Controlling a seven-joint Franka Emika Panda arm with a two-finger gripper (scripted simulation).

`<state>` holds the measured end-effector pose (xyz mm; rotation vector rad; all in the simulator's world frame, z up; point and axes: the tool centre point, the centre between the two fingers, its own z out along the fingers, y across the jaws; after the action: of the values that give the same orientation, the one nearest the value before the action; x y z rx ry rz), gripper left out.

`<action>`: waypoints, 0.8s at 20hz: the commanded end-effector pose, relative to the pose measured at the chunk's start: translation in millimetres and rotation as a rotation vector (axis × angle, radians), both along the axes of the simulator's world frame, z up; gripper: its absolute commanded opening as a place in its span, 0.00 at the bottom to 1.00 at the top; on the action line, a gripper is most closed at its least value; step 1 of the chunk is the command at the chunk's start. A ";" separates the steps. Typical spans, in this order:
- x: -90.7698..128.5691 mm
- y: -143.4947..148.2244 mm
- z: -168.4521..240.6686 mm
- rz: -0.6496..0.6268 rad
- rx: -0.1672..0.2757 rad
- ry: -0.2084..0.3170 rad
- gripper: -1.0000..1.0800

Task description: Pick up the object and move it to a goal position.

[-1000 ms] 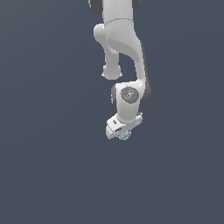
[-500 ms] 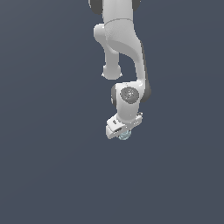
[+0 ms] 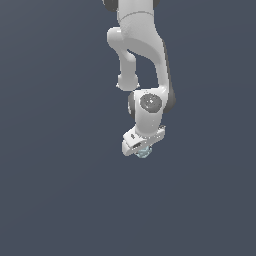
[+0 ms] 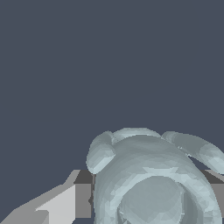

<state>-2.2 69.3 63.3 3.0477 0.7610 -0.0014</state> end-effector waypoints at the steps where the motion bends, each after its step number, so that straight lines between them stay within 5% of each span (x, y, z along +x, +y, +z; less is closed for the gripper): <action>1: 0.2 3.8 15.3 0.000 0.000 -0.001 0.00; 16: -0.8 43.6 172.5 0.002 0.000 -0.001 0.00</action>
<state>-2.4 108.5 217.7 3.0465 0.7638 0.0012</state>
